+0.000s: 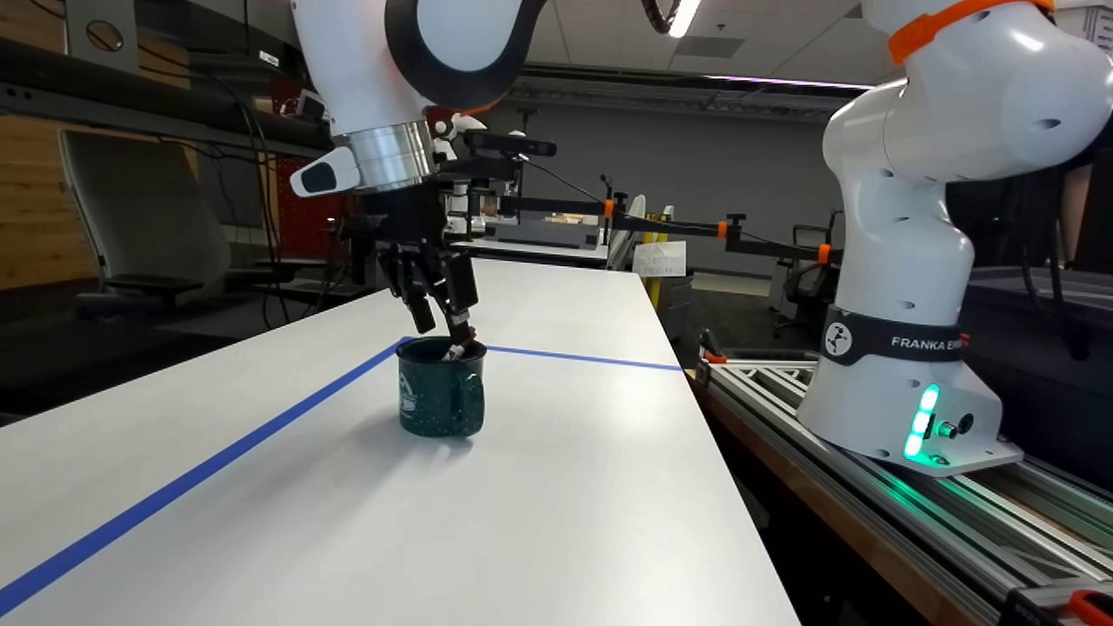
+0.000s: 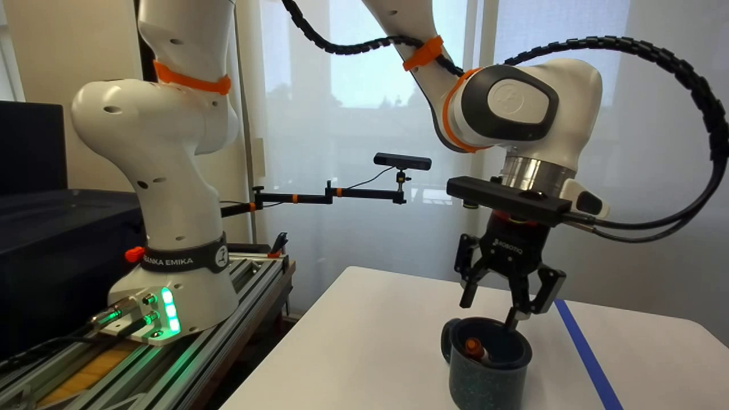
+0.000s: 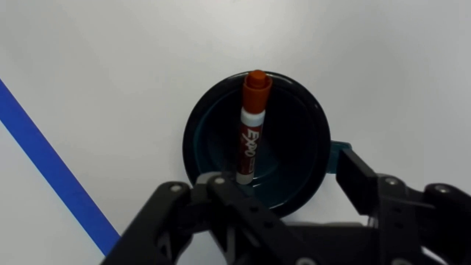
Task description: Remove the red marker from the dark green mug.
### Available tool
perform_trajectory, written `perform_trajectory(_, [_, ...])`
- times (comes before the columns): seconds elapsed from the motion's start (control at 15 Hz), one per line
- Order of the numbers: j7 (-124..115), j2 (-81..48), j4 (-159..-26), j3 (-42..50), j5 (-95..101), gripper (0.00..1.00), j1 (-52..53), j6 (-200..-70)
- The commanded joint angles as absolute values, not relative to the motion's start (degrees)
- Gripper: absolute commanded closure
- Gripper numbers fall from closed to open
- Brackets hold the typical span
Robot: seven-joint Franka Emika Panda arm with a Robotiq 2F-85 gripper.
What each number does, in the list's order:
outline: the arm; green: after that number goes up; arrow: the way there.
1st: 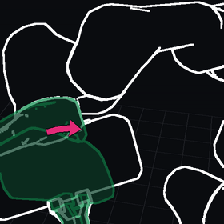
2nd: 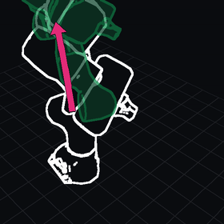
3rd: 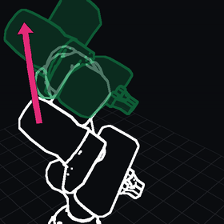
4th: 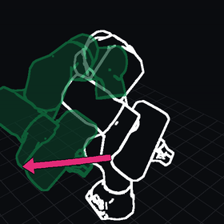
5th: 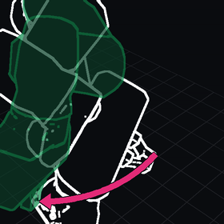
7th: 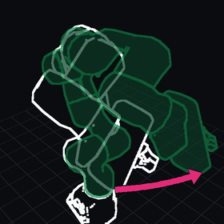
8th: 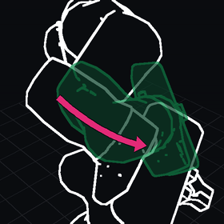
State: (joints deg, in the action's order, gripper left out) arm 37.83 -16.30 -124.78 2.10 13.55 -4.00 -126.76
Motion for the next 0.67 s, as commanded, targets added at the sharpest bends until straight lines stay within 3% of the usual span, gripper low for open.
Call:
perform_trajectory(0.0, [36.5, -17.4, -123.5, 1.8, 14.1, 0.58, -4.5, -126.7])
perform_trajectory(0.27, [36.0, -18.3, -123.3, 2.1, 14.0, 0.72, -5.2, -127.0])
perform_trajectory(0.4, [36.0, -18.9, -123.1, 2.2, 14.0, 0.69, -5.5, -126.9])
perform_trajectory(0.53, [35.7, -19.6, -122.9, 2.4, 14.1, 0.52, -5.7, -127.0])
perform_trajectory(0.6, [35.6, -19.9, -122.8, 2.4, 14.1, 0.51, -5.8, -126.9])
